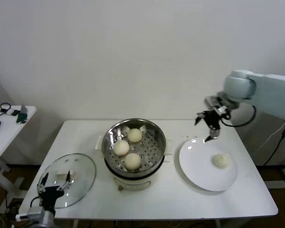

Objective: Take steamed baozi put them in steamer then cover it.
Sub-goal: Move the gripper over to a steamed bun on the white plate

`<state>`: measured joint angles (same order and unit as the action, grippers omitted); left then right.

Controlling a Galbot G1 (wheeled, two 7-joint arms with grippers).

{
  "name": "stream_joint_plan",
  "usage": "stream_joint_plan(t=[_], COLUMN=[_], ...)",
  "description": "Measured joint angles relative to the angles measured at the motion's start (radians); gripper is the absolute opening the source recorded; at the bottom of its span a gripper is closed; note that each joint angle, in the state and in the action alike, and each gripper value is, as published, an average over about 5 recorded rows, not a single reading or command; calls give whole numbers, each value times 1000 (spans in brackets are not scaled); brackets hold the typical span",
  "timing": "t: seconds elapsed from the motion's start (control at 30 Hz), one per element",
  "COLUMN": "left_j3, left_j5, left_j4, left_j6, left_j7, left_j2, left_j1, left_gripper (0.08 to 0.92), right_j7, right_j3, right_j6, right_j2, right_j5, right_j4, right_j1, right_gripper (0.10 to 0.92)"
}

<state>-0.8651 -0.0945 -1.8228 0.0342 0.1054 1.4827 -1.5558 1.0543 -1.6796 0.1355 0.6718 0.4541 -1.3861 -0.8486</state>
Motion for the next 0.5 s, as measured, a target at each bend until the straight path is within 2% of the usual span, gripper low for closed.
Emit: stream_joint_plan(t=[0.23, 0.5], left_j3=[1, -1], left_j5=[3, 4], left_j4=[3, -7], left_j6=[1, 5], left_j7=[1, 3], left_j2=[5, 11], left_j1=[0, -9], left_gripper=[823, 823], right_j7=[4, 1], right_j3=[96, 214], right_j6=[-13, -16], right_j2=[-68, -63], right_j5=[-114, -211], right_j4=[99, 208], right_j1=[168, 348], right_gripper=[823, 823])
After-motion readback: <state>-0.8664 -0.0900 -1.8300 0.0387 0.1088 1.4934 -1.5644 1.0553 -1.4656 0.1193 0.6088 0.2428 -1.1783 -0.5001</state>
